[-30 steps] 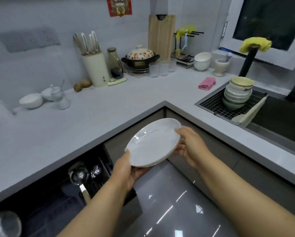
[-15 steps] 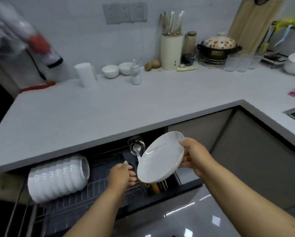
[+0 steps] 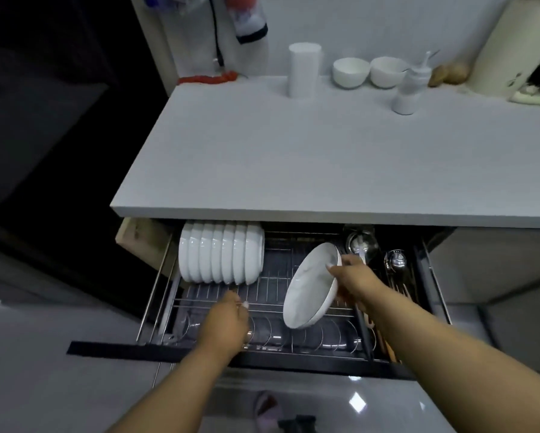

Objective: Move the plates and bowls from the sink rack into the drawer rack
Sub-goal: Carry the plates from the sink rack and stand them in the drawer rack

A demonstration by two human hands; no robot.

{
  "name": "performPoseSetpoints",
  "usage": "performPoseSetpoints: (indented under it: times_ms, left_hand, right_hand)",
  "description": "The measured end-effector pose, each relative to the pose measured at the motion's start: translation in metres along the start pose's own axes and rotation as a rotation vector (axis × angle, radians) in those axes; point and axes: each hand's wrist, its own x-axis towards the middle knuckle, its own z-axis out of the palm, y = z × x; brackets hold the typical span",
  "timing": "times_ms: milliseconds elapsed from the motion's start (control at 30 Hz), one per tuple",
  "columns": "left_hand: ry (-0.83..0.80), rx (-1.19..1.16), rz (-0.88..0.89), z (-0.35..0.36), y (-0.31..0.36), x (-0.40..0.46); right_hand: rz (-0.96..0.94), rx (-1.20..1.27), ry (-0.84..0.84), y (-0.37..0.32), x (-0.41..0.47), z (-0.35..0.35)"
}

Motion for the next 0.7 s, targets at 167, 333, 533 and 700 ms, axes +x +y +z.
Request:
performPoseSetpoints:
  times_ms: [167,333,533,700]
  left_hand:
    - [-0.047,0.238,0.063,-0.004,-0.019,0.000]
    - [0.002,0.327,0.128,-0.001,-0.033,0.003]
    - [-0.020,0.316,0.125,0.001,-0.038,0.007]
    - [-0.016,0.303,0.141,0.000,-0.039,0.008]
  right_hand:
    - [0.027,-0.058,-0.012,-0.010,0.041,0.045]
    - [-0.030,-0.199,-0.006,-0.027,0.058,0.074]
    - [-0.094,-0.301,0.019,-0.034,0.076,0.093]
    - [-0.127,-0.339,0.021,-0.038,0.090,0.107]
